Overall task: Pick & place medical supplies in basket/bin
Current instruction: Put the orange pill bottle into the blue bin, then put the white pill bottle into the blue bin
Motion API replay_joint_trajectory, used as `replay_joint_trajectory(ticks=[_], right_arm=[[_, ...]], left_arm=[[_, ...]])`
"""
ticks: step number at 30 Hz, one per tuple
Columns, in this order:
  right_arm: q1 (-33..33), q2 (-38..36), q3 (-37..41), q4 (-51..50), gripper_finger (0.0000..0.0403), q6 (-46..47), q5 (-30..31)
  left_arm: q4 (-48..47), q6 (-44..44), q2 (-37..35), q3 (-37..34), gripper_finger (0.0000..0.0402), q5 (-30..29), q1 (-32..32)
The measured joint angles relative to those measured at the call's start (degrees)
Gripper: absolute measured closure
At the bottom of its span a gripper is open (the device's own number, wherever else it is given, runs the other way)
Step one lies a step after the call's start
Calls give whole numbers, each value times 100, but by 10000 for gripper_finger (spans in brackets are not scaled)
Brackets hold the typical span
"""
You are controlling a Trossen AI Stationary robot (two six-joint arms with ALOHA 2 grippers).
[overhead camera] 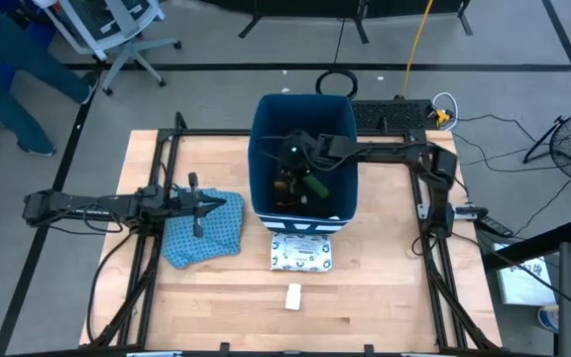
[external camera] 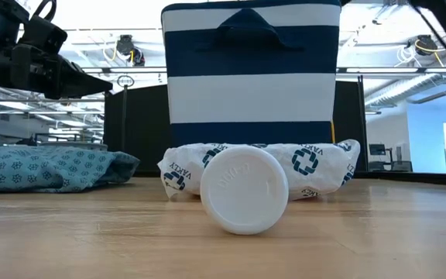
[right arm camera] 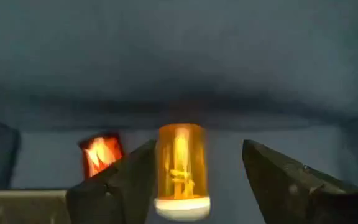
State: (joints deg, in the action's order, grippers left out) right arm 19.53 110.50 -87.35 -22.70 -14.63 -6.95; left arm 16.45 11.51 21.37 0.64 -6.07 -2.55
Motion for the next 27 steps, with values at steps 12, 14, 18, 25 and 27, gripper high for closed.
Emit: replay_joint_trajectory(ticks=[12, 14, 18, 25, 27], right_arm=[[-127, -2384, -2, -319, 173, 119, 561], [-187, -2843, -2, -428, 179, 192, 554], [-371, -3756, 8, -755, 204, 181, 549], [-753, -5227, 925, -747, 317, 361, 368], [-813, -5579, 1394, -655, 363, 390, 115]], left_arm=[[-33, 0, -1, 2, 380, 2, 0], [-37, -4, 0, 2, 380, 2, 0], [-37, -27, 0, 2, 380, 4, 0], [-37, -24, 0, 2, 380, 4, 0], [-37, -22, 0, 2, 380, 4, 0]])
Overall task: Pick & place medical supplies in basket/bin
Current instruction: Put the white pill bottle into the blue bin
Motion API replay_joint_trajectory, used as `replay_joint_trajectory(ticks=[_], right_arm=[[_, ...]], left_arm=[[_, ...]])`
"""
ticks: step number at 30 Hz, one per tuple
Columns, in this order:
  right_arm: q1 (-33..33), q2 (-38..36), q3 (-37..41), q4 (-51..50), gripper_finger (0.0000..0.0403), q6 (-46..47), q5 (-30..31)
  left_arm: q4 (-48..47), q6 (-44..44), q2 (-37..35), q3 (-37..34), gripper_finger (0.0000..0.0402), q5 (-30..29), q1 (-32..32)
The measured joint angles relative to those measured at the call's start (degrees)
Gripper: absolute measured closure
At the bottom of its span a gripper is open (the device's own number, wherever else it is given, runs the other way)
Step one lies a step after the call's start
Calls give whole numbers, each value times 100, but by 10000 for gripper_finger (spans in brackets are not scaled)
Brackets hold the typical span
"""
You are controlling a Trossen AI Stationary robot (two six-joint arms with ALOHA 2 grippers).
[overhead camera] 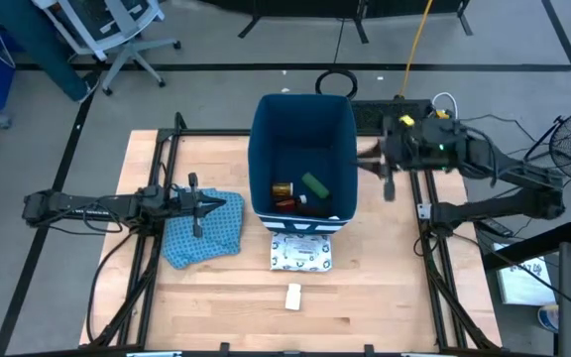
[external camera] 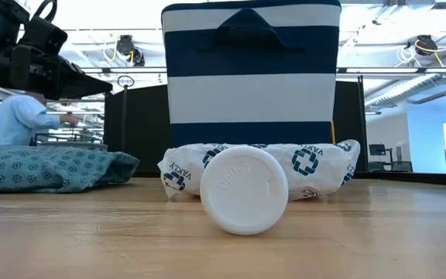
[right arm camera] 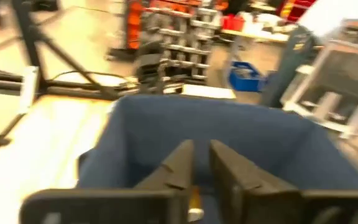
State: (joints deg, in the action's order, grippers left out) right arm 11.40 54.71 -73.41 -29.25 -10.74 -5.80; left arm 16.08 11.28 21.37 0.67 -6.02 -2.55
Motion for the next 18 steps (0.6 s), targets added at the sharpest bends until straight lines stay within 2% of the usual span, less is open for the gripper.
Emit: replay_joint_trajectory(ticks=[2, 7, 10, 15, 18], right_arm=[[-65, -375, 578, 301, 392, 126, -239], [-252, -1369, 2344, 1748, 388, 516, -344], [-313, -1783, 3282, 2546, 398, 691, -452], [-332, -2177, 4405, 3642, 400, 749, -919], [-328, -2381, 4836, 3946, 402, 634, -934]], left_arm=[[-1, 0, 0, 0, 380, 0, 0], [0, 0, 0, 0, 380, -2, 0], [-2, -46, 0, 0, 380, -2, 0], [-2, -83, 0, 0, 380, -4, 0], [-2, -83, -1, 0, 380, -5, 0]])
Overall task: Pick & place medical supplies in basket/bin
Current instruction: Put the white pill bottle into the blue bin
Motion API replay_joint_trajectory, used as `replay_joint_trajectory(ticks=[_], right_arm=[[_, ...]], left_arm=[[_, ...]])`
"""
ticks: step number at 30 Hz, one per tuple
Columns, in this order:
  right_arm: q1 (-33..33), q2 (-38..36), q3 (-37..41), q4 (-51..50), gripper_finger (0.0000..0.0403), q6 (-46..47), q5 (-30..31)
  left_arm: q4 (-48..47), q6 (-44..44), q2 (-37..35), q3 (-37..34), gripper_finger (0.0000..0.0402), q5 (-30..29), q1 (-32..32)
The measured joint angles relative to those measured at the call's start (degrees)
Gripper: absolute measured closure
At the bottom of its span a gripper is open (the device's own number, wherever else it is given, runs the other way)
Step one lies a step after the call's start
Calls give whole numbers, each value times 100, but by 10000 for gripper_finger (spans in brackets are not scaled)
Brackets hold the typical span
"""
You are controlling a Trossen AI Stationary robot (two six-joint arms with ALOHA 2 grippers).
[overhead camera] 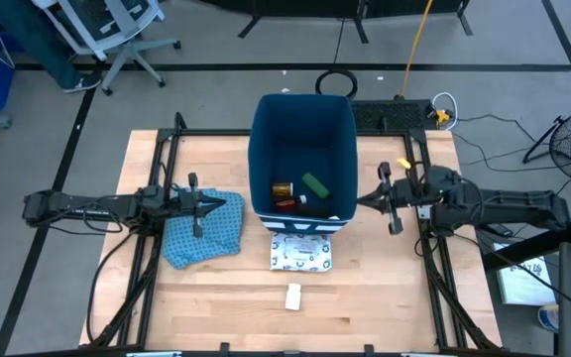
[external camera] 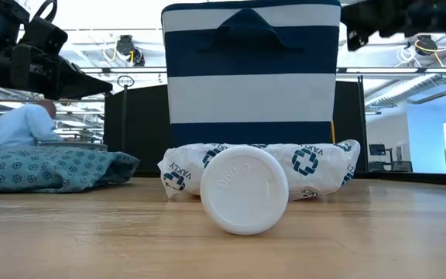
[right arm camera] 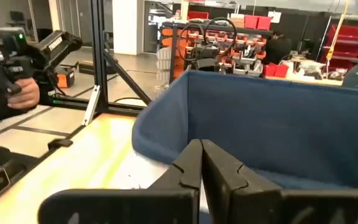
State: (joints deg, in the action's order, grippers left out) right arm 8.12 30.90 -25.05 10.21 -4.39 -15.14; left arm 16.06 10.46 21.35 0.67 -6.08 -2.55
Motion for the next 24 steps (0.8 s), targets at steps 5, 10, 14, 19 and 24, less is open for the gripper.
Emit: replay_joint_trajectory(ticks=[5, 10, 14, 19, 24], right_arm=[[0, -463, 577, 421, 402, -72, -4], [0, -1062, 1013, 507, 402, -125, 5], [2, -1311, 1301, 653, 402, 0, 9], [2, -1324, 1844, 1370, 402, 147, 17], [11, -1345, 2326, 2316, 402, -102, 30]], left_arm=[[-5, 50, -1, 0, 380, -4, 0], [-113, 121, -1, 0, 380, -50, 0], [-254, 125, -1, 0, 380, -47, 0], [-399, 37, 1, 0, 380, -209, 0], [-379, -147, 6, 0, 380, 127, 107]])
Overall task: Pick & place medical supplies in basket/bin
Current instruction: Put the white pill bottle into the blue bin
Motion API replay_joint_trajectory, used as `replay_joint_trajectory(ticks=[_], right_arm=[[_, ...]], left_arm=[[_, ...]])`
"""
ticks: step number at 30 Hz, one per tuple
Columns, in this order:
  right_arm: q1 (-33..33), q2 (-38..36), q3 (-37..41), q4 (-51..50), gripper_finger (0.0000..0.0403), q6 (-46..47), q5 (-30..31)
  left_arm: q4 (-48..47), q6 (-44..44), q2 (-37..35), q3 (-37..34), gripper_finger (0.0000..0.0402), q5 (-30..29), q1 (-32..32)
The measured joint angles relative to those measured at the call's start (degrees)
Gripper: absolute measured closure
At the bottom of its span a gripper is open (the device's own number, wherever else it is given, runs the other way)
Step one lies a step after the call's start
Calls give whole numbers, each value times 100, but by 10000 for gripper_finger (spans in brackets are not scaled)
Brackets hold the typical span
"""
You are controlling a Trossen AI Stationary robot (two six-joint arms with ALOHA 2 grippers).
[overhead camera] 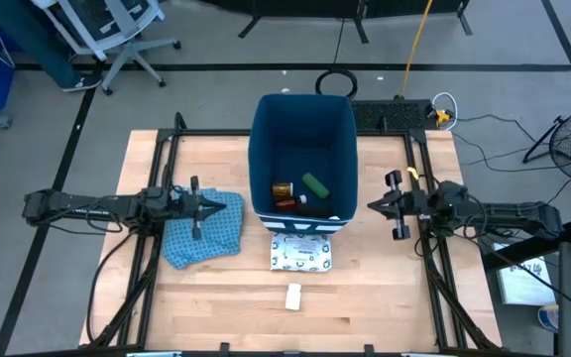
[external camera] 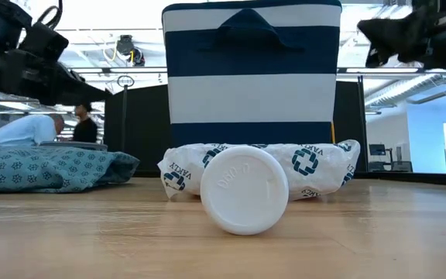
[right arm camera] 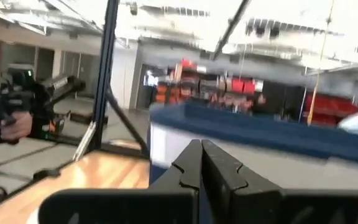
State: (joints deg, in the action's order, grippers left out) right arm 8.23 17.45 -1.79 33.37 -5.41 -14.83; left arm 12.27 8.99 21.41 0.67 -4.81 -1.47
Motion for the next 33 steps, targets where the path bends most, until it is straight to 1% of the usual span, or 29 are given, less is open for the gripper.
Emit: replay_joint_trajectory(ticks=[2, 5, 8, 10, 12, 16, 19, 22, 26, 29, 31, 33], right_arm=[[4, 17, 9, -37, 402, -26, -4], [4, 19, 11, 2, 402, -32, -4], [4, 16, 18, 28, 402, -114, -4], [4, 20, 18, 44, 402, -127, -4], [4, 18, 23, 122, 402, -141, -4], [4, 20, 27, 188, 402, -138, -4], [4, 18, 29, 199, 402, -132, -4], [4, 18, 29, 156, 402, -131, -6], [4, 20, 31, 57, 402, -6, -10], [4, 22, 31, 19, 402, 20, -36], [4, 22, 34, 16, 402, 22, -41], [4, 22, 34, 17, 402, 20, -43]], left_arm=[[134, 30, 48, 0, 380, 154, 158], [446, -19, 266, 163, 380, 158, 549], [456, -99, 721, 707, 381, -300, 1043], [216, -140, 1226, 1278, 381, -602, 1367], [-147, -104, 1874, 1941, 381, -765, 1671], [-1092, 147, 3462, 3504, 381, -987, 2220], [-1844, 570, 4606, 4723, 381, -1023, 2597], [-2623, 934, 5710, 5864, 380, -1125, 2852], [-3679, 1540, 7039, 7167, 378, -1373, 2996], [-4534, 1968, 7877, 8013, 354, -1486, 3011], [-5050, 2198, 8367, 8524, 321, -1476, 2981], [-5398, 2467, 8772, 8928, 278, -1482, 2932]])
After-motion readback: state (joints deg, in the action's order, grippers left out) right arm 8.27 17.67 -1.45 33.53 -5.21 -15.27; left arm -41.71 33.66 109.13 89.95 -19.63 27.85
